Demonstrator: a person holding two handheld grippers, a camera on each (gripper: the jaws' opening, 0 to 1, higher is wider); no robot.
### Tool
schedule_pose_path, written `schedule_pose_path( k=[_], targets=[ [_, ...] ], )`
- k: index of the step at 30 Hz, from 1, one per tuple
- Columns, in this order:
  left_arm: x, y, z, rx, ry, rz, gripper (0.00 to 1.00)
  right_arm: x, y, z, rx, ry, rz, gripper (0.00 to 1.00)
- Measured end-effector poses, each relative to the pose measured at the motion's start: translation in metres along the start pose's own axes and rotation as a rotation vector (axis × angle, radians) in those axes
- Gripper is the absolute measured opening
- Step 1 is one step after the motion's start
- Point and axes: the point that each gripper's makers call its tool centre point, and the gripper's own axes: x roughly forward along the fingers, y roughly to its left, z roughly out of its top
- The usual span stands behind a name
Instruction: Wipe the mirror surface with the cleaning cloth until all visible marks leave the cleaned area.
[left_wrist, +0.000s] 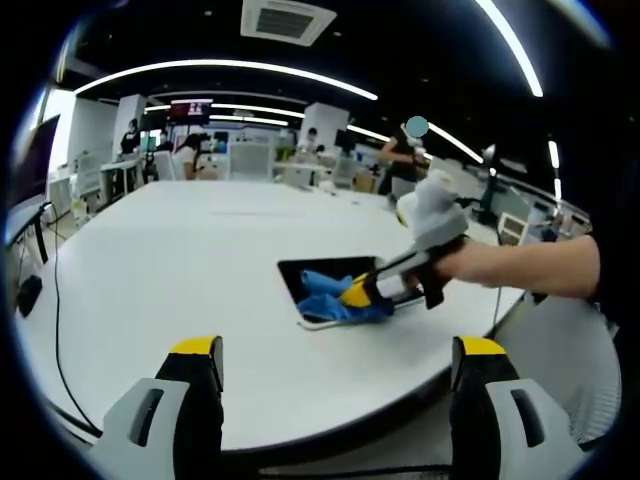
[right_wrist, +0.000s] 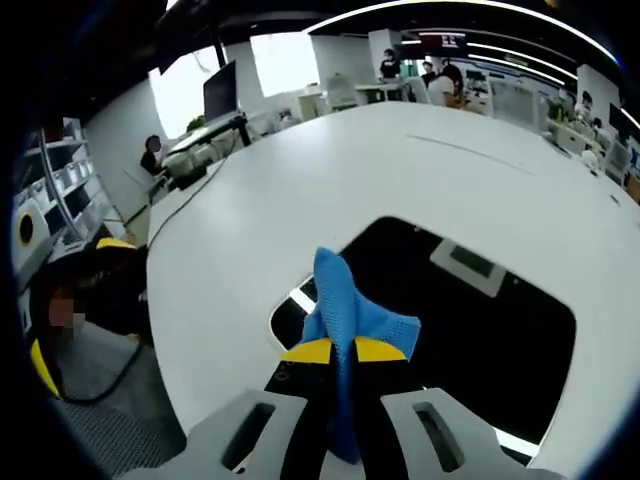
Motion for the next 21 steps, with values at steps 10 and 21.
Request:
schedule_pose_path(
  k=[10, 21],
  targets=[
    [0.0, 0.001, 0.0, -0.003, -0.004, 0.0, 0.95, 0.012, 0.011, 0.007, -0.026, 0.004, 0.018, 0.0],
    [0.0, 0.0, 0.0, 0.0, 0.001, -0.003, 0.95, 0.018, 0.022, 0.013, -0.014, -0.002, 0.026, 0.01]
  ],
)
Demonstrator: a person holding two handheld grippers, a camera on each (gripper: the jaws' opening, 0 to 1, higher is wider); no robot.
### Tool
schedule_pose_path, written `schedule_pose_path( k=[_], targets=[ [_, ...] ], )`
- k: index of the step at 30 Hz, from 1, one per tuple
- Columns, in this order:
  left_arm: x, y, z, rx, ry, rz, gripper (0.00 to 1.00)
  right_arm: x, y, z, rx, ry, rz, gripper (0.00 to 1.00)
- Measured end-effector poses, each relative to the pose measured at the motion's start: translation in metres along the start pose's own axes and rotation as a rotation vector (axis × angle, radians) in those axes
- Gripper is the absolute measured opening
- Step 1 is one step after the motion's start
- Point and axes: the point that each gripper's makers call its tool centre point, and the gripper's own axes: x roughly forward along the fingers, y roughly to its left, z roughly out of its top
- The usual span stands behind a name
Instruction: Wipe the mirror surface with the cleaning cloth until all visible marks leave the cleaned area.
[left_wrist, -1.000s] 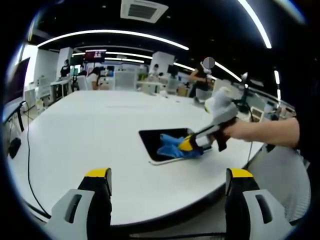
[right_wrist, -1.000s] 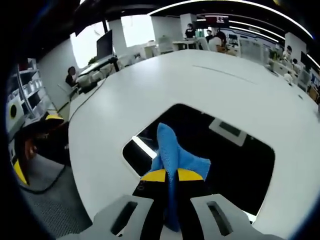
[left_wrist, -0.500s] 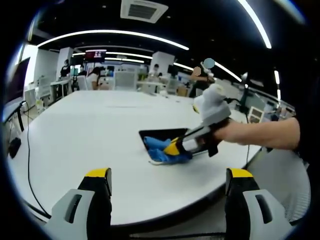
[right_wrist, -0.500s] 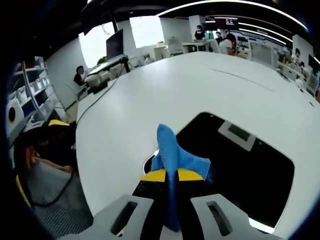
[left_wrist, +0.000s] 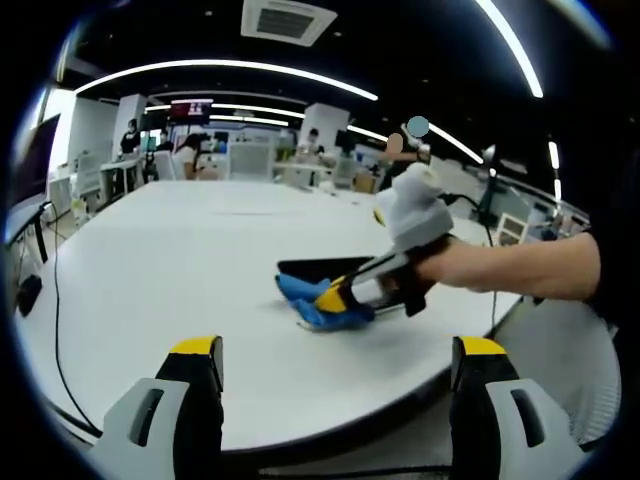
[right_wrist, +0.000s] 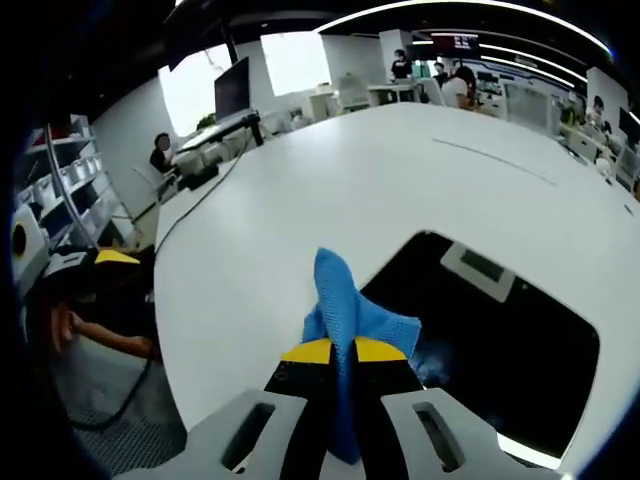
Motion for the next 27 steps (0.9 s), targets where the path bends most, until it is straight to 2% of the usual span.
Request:
schedule_pose_path(
  k=[27],
  targets=[
    [-0.0001, 0.0007, -0.0011, 0.001, 0.006, 0.003, 0.95, 0.0048, 0.0056, 0.0044, -0.072, -0.02, 0.049, 0.0]
  ],
)
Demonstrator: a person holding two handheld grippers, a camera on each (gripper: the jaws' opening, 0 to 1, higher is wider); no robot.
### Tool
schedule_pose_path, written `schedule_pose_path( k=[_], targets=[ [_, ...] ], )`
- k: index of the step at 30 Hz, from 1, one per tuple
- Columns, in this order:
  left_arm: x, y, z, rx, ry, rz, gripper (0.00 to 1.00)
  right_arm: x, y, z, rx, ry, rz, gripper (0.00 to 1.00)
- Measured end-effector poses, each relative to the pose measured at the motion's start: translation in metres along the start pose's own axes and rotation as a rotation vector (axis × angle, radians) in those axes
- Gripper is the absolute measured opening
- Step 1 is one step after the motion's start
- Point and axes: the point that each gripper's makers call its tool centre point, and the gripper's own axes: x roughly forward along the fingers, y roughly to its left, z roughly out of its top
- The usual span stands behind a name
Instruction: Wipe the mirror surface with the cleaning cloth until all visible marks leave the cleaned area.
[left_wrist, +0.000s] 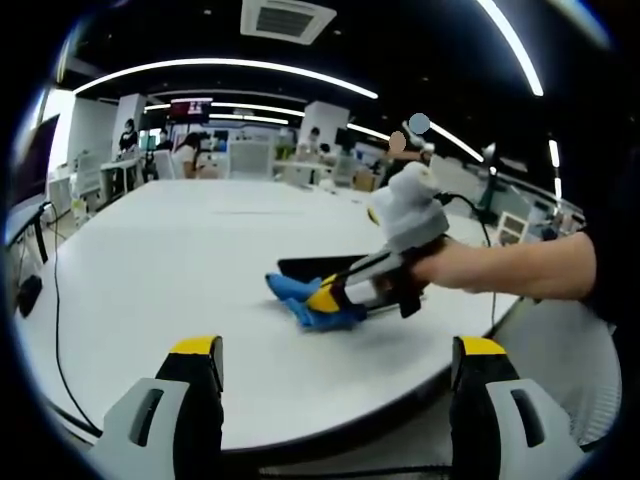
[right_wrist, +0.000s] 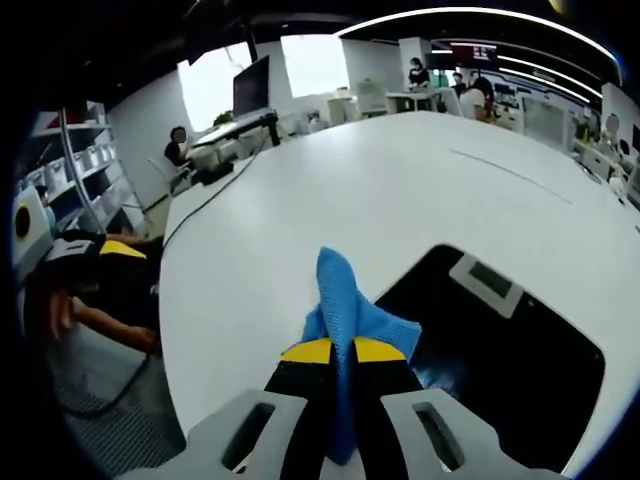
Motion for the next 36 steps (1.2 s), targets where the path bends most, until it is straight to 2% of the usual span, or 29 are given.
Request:
schedule_pose_path(
  k=[18, 36],
  targets=[
    [0.0, 0.001, 0.0, -0.003, -0.003, 0.003, 0.95, 0.003, -0.007, 0.006, -0.007, -0.011, -0.004, 0.0],
    [0.0, 0.001, 0.0, -0.005, -0.001, 0.006, 0.95, 0.015, -0.032, 0.02, -0.023, -0.016, -0.033, 0.0]
  ],
)
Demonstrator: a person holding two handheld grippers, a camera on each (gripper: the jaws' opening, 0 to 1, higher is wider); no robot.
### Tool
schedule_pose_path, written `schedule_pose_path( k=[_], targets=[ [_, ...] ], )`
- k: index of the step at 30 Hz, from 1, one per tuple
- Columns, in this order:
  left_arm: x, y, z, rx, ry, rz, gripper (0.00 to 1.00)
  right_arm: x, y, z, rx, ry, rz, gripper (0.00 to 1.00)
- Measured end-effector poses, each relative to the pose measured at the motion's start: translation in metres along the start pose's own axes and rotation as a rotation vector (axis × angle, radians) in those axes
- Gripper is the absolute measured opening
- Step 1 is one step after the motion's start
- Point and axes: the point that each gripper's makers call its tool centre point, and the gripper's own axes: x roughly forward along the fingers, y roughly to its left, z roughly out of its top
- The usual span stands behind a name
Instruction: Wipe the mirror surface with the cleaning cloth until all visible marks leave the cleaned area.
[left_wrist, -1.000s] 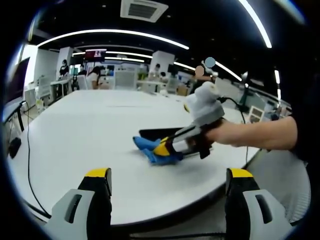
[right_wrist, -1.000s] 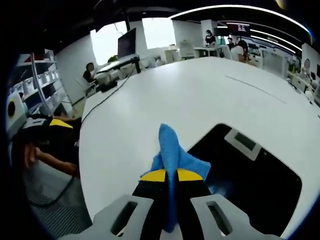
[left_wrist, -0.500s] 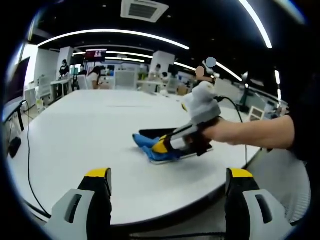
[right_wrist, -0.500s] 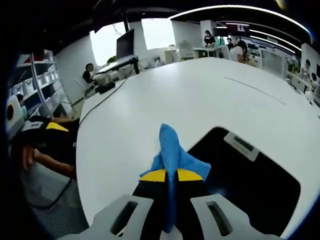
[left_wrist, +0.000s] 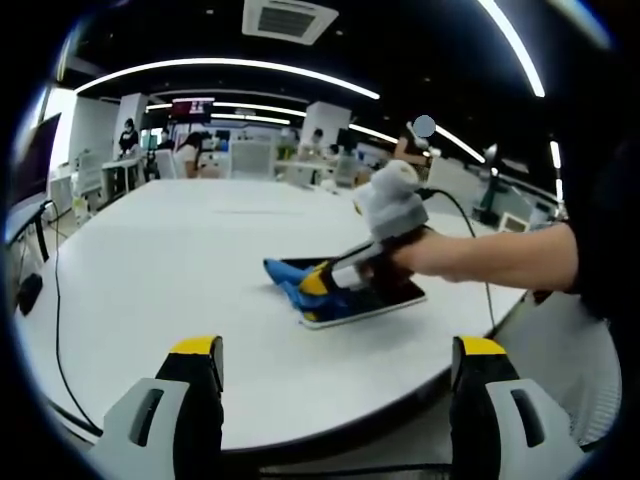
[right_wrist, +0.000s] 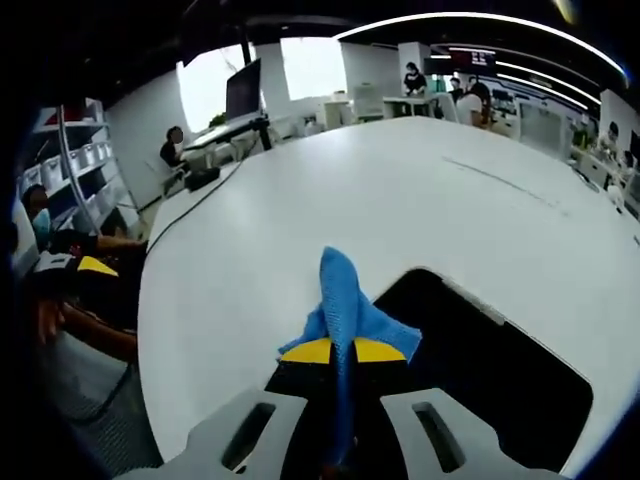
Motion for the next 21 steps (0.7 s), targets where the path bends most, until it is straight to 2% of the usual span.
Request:
schedule_pose_path(
  k=[21],
  targets=[
    [0.0, 0.0, 0.0, 0.001, 0.002, 0.0, 0.95, 0.014, -0.027, 0.013, -0.025, 0.005, -0.028, 0.0]
  ],
)
